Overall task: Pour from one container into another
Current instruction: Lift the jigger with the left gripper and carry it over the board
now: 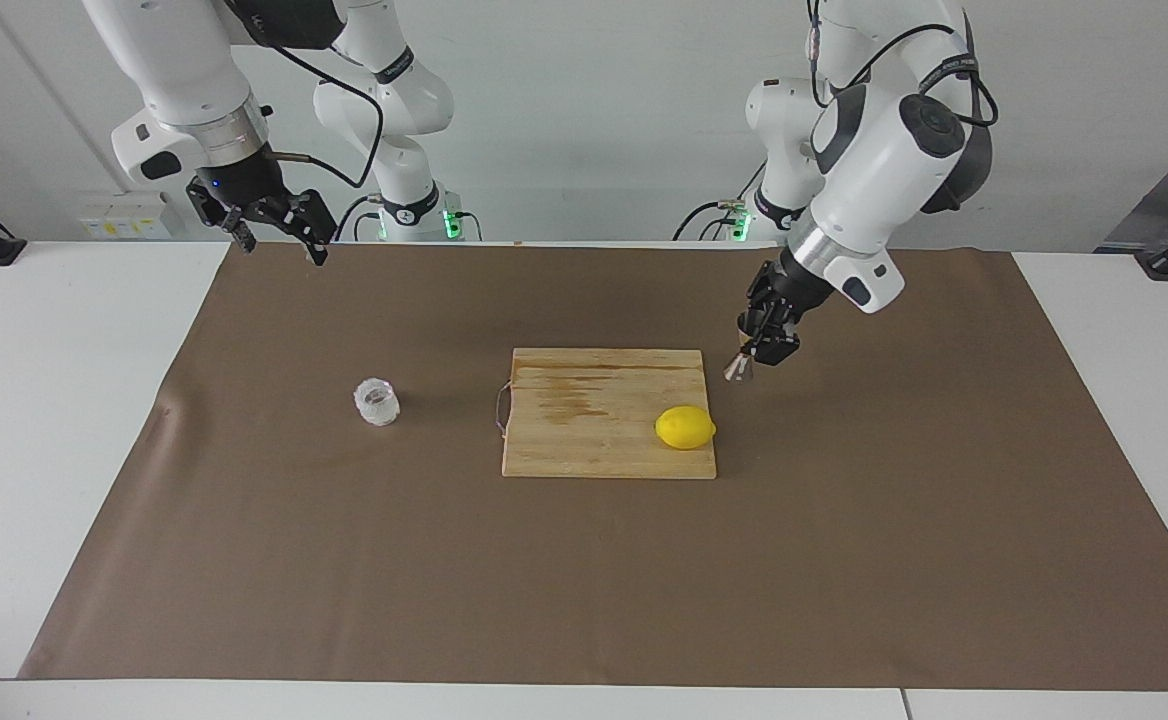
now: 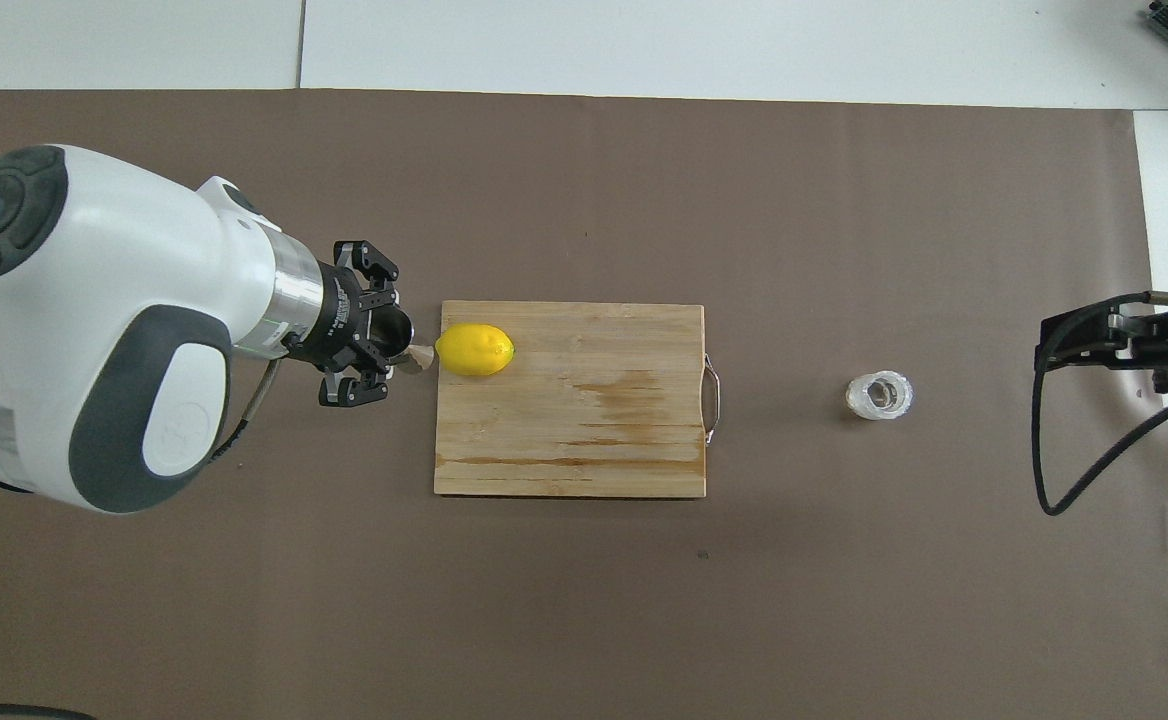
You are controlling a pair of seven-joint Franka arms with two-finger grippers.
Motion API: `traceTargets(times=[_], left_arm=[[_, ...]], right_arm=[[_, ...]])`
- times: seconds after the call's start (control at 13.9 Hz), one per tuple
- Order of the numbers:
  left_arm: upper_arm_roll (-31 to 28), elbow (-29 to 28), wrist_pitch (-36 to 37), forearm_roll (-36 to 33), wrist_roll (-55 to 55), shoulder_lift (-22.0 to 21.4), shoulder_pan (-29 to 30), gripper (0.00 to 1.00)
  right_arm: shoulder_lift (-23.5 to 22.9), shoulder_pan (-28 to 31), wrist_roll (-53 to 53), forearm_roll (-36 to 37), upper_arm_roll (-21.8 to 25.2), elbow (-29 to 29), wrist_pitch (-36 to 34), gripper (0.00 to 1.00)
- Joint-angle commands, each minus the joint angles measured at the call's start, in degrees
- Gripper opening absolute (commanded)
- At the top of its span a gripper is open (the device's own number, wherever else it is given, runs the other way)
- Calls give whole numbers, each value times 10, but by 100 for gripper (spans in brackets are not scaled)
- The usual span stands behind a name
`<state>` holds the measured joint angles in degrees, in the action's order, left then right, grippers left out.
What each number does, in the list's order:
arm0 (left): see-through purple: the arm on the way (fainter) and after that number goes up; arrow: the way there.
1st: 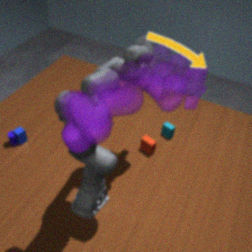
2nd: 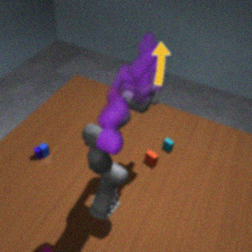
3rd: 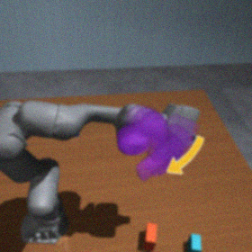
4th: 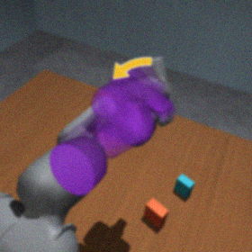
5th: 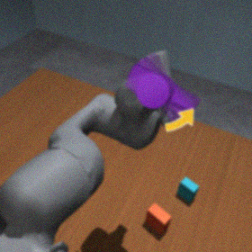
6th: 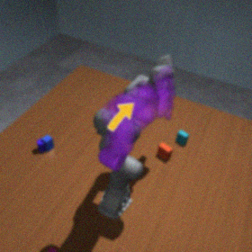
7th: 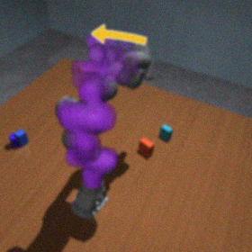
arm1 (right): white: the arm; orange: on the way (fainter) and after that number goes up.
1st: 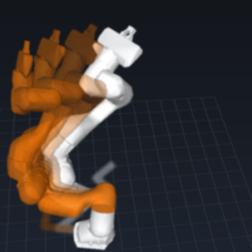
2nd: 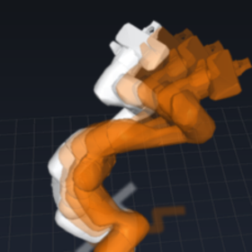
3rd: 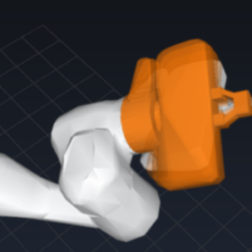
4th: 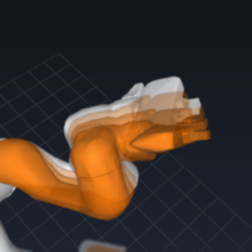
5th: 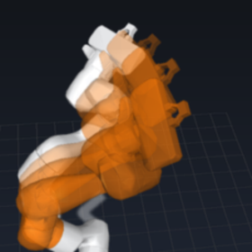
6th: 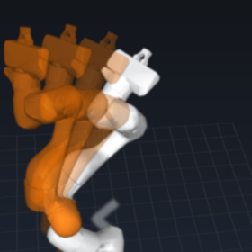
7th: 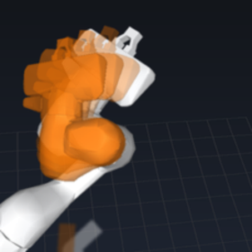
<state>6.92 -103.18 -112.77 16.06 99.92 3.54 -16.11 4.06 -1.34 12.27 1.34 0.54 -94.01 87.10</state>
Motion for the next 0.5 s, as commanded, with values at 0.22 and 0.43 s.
traceTargets(times=[0.22, 0.43], left_arm=[[-7, 18, -82, 10, 112, 37, -94, 0], [-7, 22, -131, 12, 146, 56, -123, 0]], right_arm=[[6, 5, 6, -8, -3, -9, 7, 100], [6, 5, 6, -8, -3, -9, 7, 100]])
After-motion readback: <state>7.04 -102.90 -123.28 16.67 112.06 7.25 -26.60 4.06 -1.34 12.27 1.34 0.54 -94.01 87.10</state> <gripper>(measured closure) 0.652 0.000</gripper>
